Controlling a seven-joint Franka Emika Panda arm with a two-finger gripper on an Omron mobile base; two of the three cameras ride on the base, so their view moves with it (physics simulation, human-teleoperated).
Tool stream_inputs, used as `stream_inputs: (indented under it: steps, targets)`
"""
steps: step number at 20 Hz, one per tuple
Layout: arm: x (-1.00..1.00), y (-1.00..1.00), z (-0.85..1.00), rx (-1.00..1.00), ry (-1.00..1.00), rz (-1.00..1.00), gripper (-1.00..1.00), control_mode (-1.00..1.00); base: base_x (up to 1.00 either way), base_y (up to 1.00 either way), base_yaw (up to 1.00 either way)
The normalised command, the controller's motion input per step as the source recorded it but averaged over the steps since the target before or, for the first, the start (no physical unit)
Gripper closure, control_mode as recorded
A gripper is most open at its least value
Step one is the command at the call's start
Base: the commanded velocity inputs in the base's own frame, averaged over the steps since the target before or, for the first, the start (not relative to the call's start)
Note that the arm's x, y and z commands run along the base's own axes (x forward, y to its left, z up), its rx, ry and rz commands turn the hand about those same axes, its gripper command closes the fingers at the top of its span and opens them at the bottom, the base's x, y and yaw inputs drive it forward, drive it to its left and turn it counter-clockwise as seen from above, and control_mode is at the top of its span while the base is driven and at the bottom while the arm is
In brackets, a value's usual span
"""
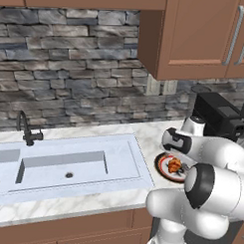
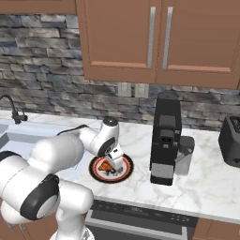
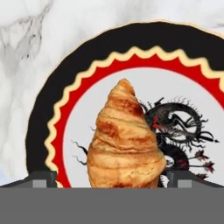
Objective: Pick the croissant and place it on the pan. Then turn on the stove to warm the croissant.
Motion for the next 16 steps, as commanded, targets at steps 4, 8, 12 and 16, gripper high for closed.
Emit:
stream_inputs:
  steps: [4, 8, 12, 16]
  targets:
    - [0.06, -0.07, -0.05, 0.0, 0.0, 0.0, -1.0, -1.0, 0.0, 0.0, 0.0]
    - [0.01, -0.05, -0.08, 0.0, 0.0, 0.0, -1.0, -1.0, 0.0, 0.0, 0.0]
    - [0.0, -0.03, -0.11, 0.0, 0.0, 0.0, -1.0, -1.0, 0.0, 0.0, 0.0]
    - [0.0, 0.0, -0.14, 0.0, 0.0, 0.0, -1.0, -1.0, 0.0, 0.0, 0.0]
